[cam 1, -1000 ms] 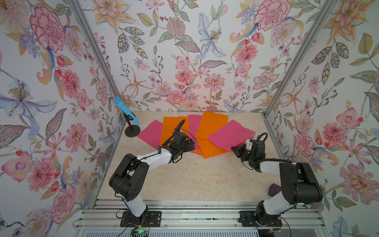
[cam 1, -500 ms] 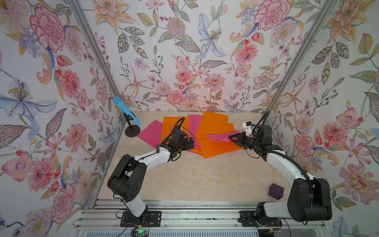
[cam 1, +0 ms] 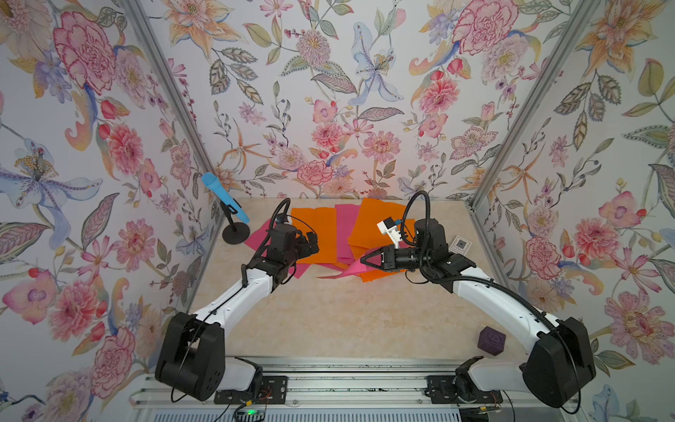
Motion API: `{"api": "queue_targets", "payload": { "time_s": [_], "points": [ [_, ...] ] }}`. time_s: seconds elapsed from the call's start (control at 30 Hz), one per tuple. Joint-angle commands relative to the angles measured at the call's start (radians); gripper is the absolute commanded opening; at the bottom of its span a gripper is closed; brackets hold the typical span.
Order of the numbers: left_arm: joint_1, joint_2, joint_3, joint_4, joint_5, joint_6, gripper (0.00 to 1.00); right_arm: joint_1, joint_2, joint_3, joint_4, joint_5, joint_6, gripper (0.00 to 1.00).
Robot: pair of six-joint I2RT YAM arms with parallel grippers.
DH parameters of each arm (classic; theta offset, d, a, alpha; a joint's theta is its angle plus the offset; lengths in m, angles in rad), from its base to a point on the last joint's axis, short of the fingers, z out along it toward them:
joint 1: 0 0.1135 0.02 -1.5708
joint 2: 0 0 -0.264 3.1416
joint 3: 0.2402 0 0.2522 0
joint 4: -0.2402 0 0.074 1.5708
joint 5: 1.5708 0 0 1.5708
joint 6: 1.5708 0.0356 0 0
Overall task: Sort the scattered colored papers by color
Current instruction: Place the colored paper at the center of the board.
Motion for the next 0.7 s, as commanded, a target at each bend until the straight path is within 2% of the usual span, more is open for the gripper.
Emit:
{"api": "queue_targets", "payload": {
  "time_s": [0.0,0.17,0.3,0.47,0.67],
  "points": [
    [0.005,-0.045,-0.042,-0.049,-0.024,0.027,1.0,0.071,-0.021,0.004,-0.009,0.022,-0.022,0.0],
    [0.004,-0.078,-0.113,-0.022,0.008,-0.004,1.0,0.171,-0.105,-0.165,-0.087,0.106,-0.032,0.0],
    [0.003,-0.077,-0.157,0.018,0.04,-0.029,1.0,0.163,-0.216,-0.361,-0.136,0.212,-0.011,0.0],
    [-0.028,-0.041,-0.159,0.047,0.04,-0.037,1.0,0.049,-0.347,-0.573,-0.186,0.286,0.038,0.0],
    [-0.075,0.038,-0.115,0.075,0.05,-0.043,1.0,-0.063,-0.457,-0.656,-0.297,0.37,0.021,0.0]
  ]
}}
